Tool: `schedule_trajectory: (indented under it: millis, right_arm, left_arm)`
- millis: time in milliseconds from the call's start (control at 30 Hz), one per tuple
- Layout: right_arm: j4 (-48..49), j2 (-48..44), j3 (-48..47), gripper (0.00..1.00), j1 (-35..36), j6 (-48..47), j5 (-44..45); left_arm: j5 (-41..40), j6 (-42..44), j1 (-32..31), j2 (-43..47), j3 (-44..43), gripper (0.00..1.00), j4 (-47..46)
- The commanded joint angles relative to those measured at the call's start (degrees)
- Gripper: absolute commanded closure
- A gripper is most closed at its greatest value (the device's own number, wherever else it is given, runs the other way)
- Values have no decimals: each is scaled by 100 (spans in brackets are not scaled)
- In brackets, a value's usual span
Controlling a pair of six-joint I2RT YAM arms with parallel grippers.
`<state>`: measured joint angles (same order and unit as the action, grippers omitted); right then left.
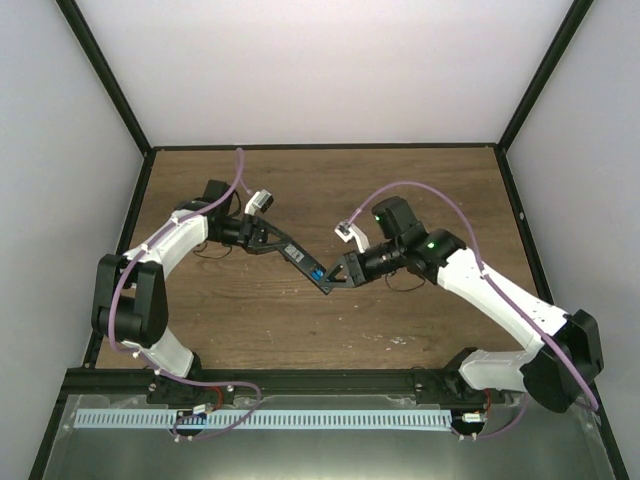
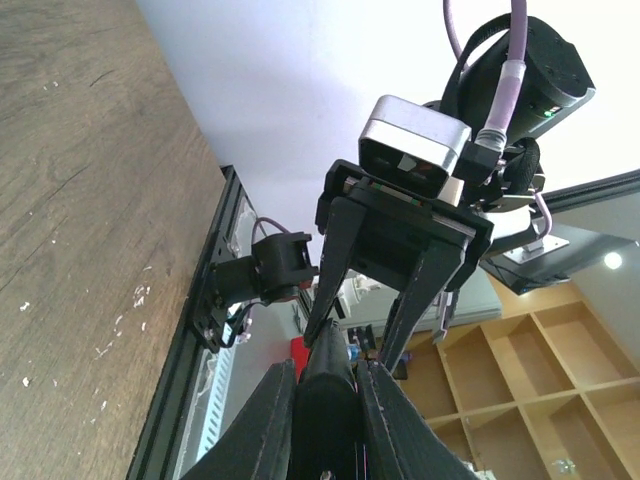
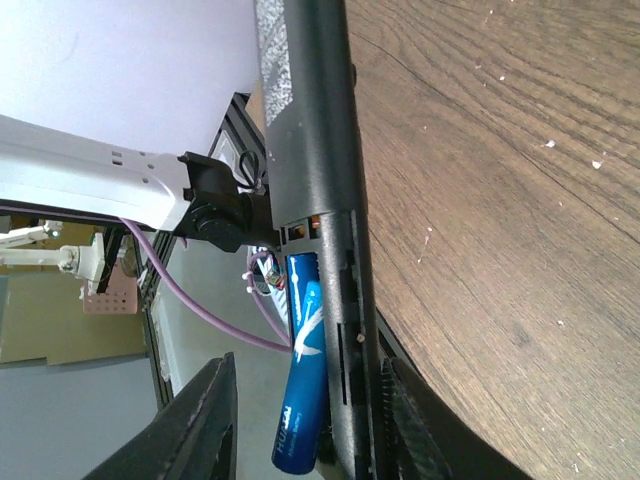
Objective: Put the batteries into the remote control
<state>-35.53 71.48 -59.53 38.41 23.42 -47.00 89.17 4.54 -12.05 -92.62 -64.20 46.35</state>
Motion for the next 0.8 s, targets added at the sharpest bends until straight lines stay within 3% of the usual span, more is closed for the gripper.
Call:
schedule_trajectory:
  millis: [0,767]
  right_arm:
    - [203,-281,-215,68,-9,-37,-264]
    - [111,-711,125,67,-44,-67,-332]
  left_arm:
    - [139,182,-24,-97,-118,100,5]
    - [153,277,-22,-137,-145,100,85]
